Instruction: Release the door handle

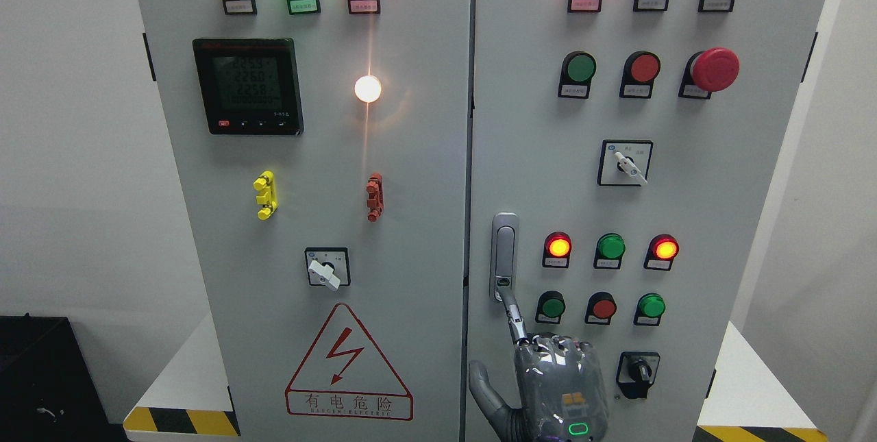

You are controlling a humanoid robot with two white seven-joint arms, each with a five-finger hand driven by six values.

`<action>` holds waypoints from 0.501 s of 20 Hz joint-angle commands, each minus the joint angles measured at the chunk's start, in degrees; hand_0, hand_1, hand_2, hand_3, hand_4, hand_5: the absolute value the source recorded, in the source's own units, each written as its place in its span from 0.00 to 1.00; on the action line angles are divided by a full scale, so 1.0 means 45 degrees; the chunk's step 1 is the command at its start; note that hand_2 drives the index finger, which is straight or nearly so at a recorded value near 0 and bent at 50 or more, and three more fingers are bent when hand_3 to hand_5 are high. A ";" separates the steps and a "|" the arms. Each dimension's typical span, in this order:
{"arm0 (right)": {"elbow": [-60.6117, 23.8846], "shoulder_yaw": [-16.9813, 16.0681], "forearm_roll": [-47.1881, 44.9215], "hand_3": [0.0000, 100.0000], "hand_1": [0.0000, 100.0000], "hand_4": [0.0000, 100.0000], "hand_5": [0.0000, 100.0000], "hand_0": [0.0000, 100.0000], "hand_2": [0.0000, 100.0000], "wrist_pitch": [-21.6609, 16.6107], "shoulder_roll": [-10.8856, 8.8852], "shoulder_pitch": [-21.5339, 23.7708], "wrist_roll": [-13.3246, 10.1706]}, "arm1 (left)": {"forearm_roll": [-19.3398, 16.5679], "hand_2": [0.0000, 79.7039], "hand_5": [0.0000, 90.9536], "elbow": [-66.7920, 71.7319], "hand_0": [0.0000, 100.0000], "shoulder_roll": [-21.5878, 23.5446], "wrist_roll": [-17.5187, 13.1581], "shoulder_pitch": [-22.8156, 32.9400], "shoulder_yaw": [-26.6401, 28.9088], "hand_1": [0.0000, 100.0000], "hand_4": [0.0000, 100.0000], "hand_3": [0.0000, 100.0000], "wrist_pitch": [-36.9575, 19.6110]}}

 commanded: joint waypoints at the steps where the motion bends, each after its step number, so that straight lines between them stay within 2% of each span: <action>1: 0.0596 0.0358 0.0107 1.00 0.27 1.00 1.00 0.47 0.00 0.0079 0.0017 -0.0287 0.0019 | 0.0009 0.00 0.00 -0.0004 0.12 -0.0019 0.0003 0.0215 0.0000 0.56 0.00 0.00 -0.0010; 6: 0.0616 0.0299 0.0087 1.00 0.27 1.00 1.00 0.47 0.00 0.0508 0.0017 -0.0267 0.0000 | 0.0009 0.00 0.00 -0.0004 0.12 0.0000 0.0003 0.0215 0.0000 0.56 0.00 0.00 -0.0010; 10: 0.0616 0.0221 0.0087 1.00 0.27 1.00 1.00 0.47 0.00 0.0528 -0.0003 -0.0267 -0.0020 | 0.0009 0.00 0.00 -0.0004 0.12 0.0000 0.0003 0.0215 0.0000 0.56 0.00 0.00 -0.0010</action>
